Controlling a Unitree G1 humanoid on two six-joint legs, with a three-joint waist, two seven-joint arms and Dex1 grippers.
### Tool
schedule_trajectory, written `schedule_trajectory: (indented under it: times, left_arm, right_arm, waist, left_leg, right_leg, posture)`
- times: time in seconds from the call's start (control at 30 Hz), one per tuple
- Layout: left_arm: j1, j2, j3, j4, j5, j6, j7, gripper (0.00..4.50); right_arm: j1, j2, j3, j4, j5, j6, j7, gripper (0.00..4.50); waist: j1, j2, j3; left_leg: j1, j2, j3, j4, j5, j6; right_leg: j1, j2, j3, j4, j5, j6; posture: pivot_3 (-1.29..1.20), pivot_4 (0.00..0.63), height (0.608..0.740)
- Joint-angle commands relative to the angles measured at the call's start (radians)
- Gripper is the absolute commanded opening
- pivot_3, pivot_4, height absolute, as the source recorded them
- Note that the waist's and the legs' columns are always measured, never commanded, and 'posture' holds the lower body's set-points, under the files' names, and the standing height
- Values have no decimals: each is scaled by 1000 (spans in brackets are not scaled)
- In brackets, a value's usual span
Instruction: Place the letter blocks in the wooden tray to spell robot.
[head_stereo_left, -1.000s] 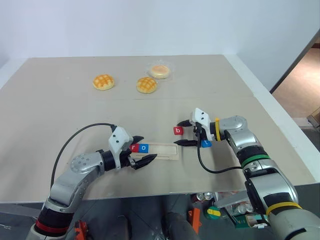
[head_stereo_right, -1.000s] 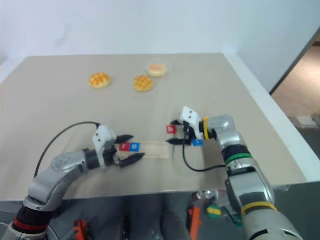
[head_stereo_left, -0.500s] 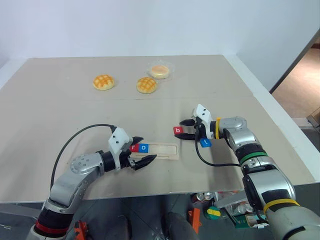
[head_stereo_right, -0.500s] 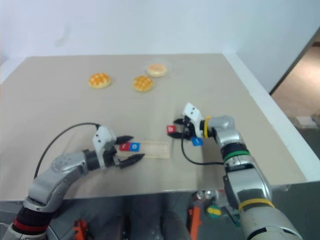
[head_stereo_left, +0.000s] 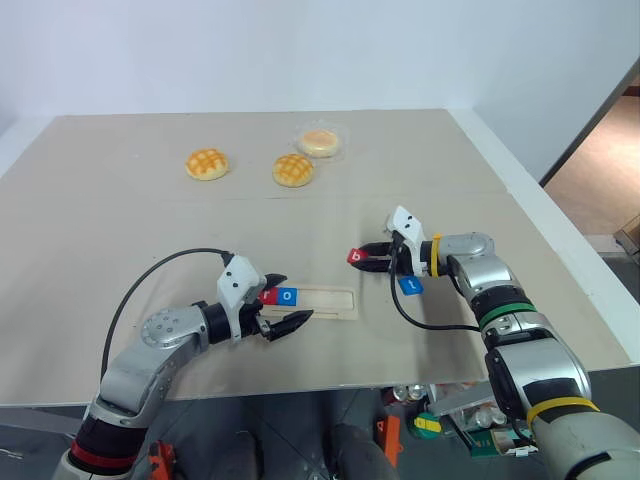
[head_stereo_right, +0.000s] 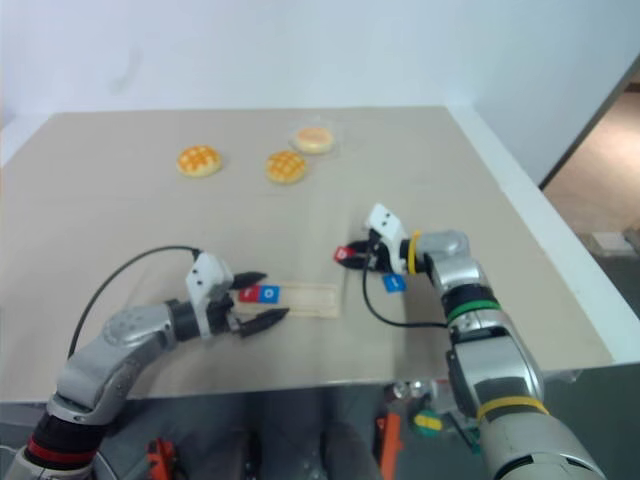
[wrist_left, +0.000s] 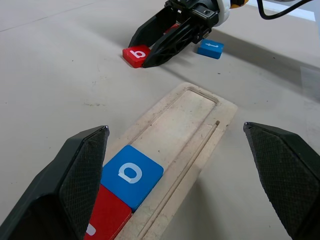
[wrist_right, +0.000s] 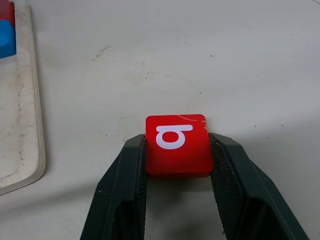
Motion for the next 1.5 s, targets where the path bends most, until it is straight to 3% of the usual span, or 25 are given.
schedule_trajectory:
  times: [0.03, 0.2, 0.43, 0.73, 1.5]
  left_arm:
    - [12, -6, 38, -19, 15, -25, 49, 4500]
    - [54, -33, 134, -56, -38, -15, 103, 4500]
    - [151, 29, 273, -76, -159, -86, -30, 4500]
    - [226, 119, 288, -57, -159, -181, -169, 4500]
    - [247, 122, 263, -68, -126, -205, -148, 4500]
  right_arm:
    - [2, -16, -41, -223, 48, 72, -8, 1276]
    - [97, -45, -17, -581, 104, 267, 26, 1276]
    - [240, -43, 114, -945, 98, 463, 5, 1276]
    - [202, -12, 210, -889, 54, 468, -11, 1276]
    - [151, 42, 272, -768, 18, 404, 7, 1276]
  waist:
    - [0, 0, 0]
    - [0, 3, 2]
    - [0, 3, 2]
    - [0, 2, 3]
    - [0, 2, 3]
  left_leg:
    - [0, 0, 0, 0, 0, 0]
    - [-1, 0, 0, 0, 0, 0]
    - [-5, 2, -2, -2, -2, -2]
    - [-4, 2, 2, -1, -1, -3]
    - [-10, 5, 0, -1, -2, -3]
  right_leg:
    - [0, 0, 0, 0, 0, 0]
    - [-1, 0, 0, 0, 0, 0]
    - [-6, 1, -2, 1, -2, -1]
    - [-7, 1, 0, 0, -3, -4]
    - [-12, 2, -3, 1, -2, -4]
  posture:
    - [0, 150, 740]
    - [0, 150, 740]
    - [0, 150, 740]
    - [0, 150, 740]
    - [0, 150, 740]
